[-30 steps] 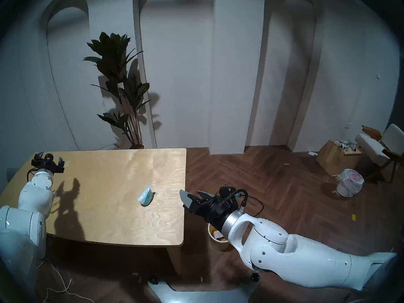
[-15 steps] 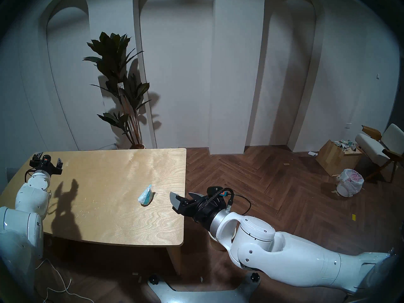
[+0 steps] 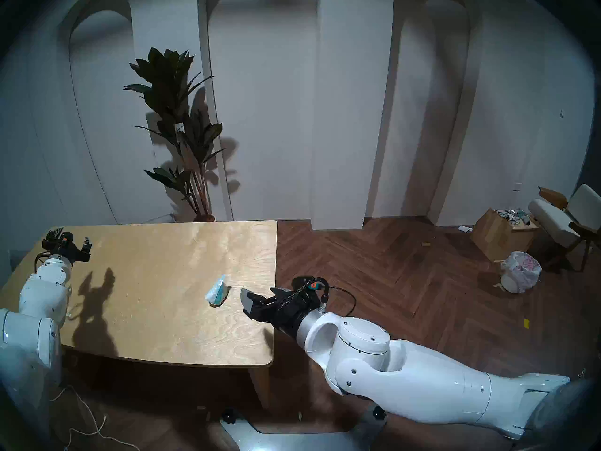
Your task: Put the trash into the trash bin on the ground
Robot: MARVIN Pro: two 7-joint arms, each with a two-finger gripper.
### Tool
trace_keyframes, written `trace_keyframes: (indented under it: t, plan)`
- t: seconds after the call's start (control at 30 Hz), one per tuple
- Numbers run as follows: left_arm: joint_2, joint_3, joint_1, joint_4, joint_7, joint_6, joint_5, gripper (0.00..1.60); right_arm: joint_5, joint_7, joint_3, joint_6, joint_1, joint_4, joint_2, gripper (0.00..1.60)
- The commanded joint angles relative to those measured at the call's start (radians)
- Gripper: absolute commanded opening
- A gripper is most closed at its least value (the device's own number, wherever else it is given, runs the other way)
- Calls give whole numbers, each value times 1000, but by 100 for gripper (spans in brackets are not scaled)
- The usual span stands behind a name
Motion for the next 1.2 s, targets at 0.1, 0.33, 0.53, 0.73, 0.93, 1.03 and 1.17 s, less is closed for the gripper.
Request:
trace_keyframes:
  t: [0.1, 0.33, 0.53, 0.73, 0.93, 1.03, 1.17]
  plan:
    - [34, -10, -4, -20, -25, -24, -8, 160, -20, -23, -7, 25, 58, 30, -83, 160]
    - [43, -17, 1, -22, -54, -35, -17, 160, -33, -49, -20, 50, 88, 71, -124, 160]
    - [52, -23, 6, -26, -81, -45, -24, 160, -46, -70, -31, 72, 115, 108, -162, 160]
    - [61, -29, 10, -29, -108, -56, -32, 160, -57, -92, -44, 94, 140, 146, -200, 160]
    - [69, -35, 14, -32, -134, -66, -40, 160, -68, -112, -58, 115, 161, 180, -238, 160]
    - [73, -38, 17, -35, -147, -71, -43, 160, -73, -122, -66, 125, 171, 196, -258, 160]
    - [79, -42, 20, -38, -167, -78, -48, 160, -80, -136, -80, 140, 183, 218, -288, 160]
